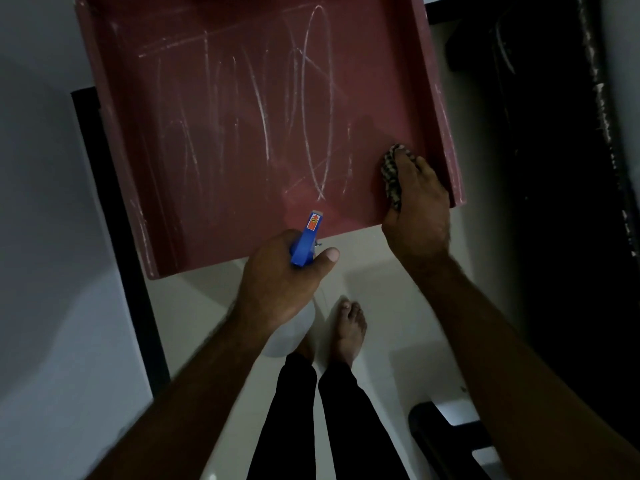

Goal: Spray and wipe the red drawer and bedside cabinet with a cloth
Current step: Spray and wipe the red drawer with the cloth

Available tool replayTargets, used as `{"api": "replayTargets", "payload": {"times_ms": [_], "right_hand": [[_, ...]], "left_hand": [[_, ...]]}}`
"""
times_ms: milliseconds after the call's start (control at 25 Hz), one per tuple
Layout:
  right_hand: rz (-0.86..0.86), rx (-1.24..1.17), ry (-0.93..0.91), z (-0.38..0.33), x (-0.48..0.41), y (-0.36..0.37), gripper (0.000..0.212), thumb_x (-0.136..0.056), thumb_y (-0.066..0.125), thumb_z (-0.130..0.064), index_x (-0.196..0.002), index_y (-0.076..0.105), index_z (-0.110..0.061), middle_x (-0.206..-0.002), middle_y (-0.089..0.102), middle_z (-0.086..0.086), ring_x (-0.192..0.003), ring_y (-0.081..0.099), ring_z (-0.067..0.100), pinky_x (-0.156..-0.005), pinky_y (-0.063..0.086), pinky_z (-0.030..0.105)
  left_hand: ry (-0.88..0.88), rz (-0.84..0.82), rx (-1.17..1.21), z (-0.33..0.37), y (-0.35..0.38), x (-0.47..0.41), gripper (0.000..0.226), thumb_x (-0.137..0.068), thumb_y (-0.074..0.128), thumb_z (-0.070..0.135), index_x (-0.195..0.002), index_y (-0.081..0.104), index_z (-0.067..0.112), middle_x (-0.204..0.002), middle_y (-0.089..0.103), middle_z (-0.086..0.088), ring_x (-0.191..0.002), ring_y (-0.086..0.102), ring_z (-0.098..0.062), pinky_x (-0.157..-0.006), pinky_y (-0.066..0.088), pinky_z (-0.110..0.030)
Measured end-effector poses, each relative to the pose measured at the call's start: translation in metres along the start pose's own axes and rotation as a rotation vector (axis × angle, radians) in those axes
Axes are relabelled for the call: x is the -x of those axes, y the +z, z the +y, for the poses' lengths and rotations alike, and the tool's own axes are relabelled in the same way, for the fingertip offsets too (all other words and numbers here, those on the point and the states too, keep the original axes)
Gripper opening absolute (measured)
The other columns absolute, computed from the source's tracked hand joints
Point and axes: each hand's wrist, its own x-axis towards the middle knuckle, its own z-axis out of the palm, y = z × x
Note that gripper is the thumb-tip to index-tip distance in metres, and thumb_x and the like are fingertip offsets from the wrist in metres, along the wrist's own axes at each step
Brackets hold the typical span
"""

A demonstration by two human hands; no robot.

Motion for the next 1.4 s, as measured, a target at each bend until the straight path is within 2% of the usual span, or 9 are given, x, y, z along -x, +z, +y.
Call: {"api": "replayTargets", "payload": {"times_ms": [120, 360, 520, 600, 680, 760, 1000, 1240, 1400], "right_hand": [[-0.016, -0.008, 0.008, 0.002, 0.000, 0.000, 0.070, -0.093, 0.061, -0.002, -0.158, 0.041, -0.016, -0.160, 0.045, 0.015, -0.149, 0.039, 0.036, -0.124, 0.030, 0.054], [-0.003, -0.005, 0.001, 0.005, 0.000, 0.003, 0.073, -0.090, 0.062, 0.000, -0.158, 0.042, -0.019, -0.160, 0.046, 0.013, -0.149, 0.039, 0.035, -0.125, 0.029, 0.052], [0.034, -0.003, -0.034, 0.002, 0.003, 0.009, 0.066, -0.092, 0.065, -0.005, -0.154, 0.049, -0.021, -0.154, 0.052, 0.009, -0.143, 0.046, 0.030, -0.120, 0.031, 0.039], [-0.041, -0.009, -0.151, -0.004, 0.012, 0.014, 0.064, -0.093, 0.064, -0.003, -0.152, 0.052, -0.020, -0.153, 0.054, 0.006, -0.142, 0.048, 0.029, -0.119, 0.039, 0.047], [-0.121, 0.002, -0.307, -0.006, 0.020, 0.018, 0.062, -0.092, 0.063, 0.001, -0.151, 0.054, -0.018, -0.153, 0.056, 0.002, -0.142, 0.048, 0.033, -0.110, 0.045, 0.056], [-0.131, 0.020, -0.399, -0.001, 0.021, 0.018, 0.063, -0.090, 0.063, 0.002, -0.150, 0.056, -0.016, -0.150, 0.059, 0.002, -0.139, 0.050, 0.034, -0.104, 0.048, 0.058], [0.041, -0.014, -0.200, -0.004, 0.028, 0.022, 0.066, -0.085, 0.068, 0.005, -0.146, 0.058, -0.016, -0.138, 0.066, 0.005, -0.128, 0.057, 0.034, -0.098, 0.052, 0.058], [-0.107, 0.032, -0.560, -0.030, 0.040, 0.035, 0.066, -0.083, 0.064, 0.000, -0.146, 0.059, -0.019, -0.145, 0.063, -0.003, -0.130, 0.054, 0.029, -0.096, 0.044, 0.045], [-0.014, 0.088, -0.320, -0.012, 0.025, 0.026, 0.074, -0.077, 0.068, -0.002, -0.147, 0.055, -0.025, -0.139, 0.066, -0.004, -0.130, 0.053, 0.027, -0.098, 0.041, 0.048]], "left_hand": [[-0.039, 0.021, 0.108, -0.001, -0.001, 0.001, 0.041, -0.089, 0.073, 0.048, -0.101, 0.066, 0.010, -0.094, 0.071, -0.015, -0.088, 0.072, -0.034, -0.082, 0.060, -0.055], [-0.066, 0.142, 0.123, -0.002, -0.008, 0.003, 0.045, -0.087, 0.072, 0.053, -0.087, 0.059, 0.011, -0.083, 0.071, -0.019, -0.079, 0.072, -0.036, -0.081, 0.059, -0.054], [-0.040, 0.152, 0.150, -0.002, -0.013, 0.001, 0.044, -0.087, 0.071, 0.053, -0.091, 0.059, 0.011, -0.085, 0.070, -0.019, -0.081, 0.072, -0.036, -0.083, 0.058, -0.056], [-0.044, 0.151, 0.143, -0.002, -0.015, -0.001, 0.043, -0.088, 0.070, 0.054, -0.092, 0.059, 0.013, -0.086, 0.071, -0.017, -0.082, 0.072, -0.034, -0.083, 0.059, -0.054], [-0.039, 0.151, 0.133, -0.002, -0.018, -0.003, 0.045, -0.088, 0.068, 0.055, -0.093, 0.060, 0.011, -0.085, 0.071, -0.017, -0.081, 0.072, -0.033, -0.083, 0.059, -0.053], [-0.027, 0.152, 0.132, -0.001, -0.021, -0.005, 0.045, -0.088, 0.068, 0.053, -0.092, 0.061, 0.009, -0.083, 0.071, -0.018, -0.080, 0.072, -0.033, -0.082, 0.059, -0.053], [0.014, 0.180, 0.134, 0.001, -0.031, -0.008, 0.044, -0.090, 0.070, 0.049, -0.089, 0.062, 0.005, -0.080, 0.069, -0.018, -0.078, 0.071, -0.032, -0.078, 0.059, -0.045], [0.009, 0.176, 0.139, 0.003, -0.036, -0.016, 0.044, -0.090, 0.069, 0.050, -0.085, 0.059, 0.008, -0.079, 0.067, -0.018, -0.080, 0.071, -0.032, -0.076, 0.057, -0.041], [0.019, 0.180, 0.126, 0.005, -0.040, -0.018, 0.044, -0.090, 0.067, 0.052, -0.085, 0.059, 0.009, -0.076, 0.069, -0.012, -0.077, 0.071, -0.026, -0.070, 0.054, -0.029]]}}
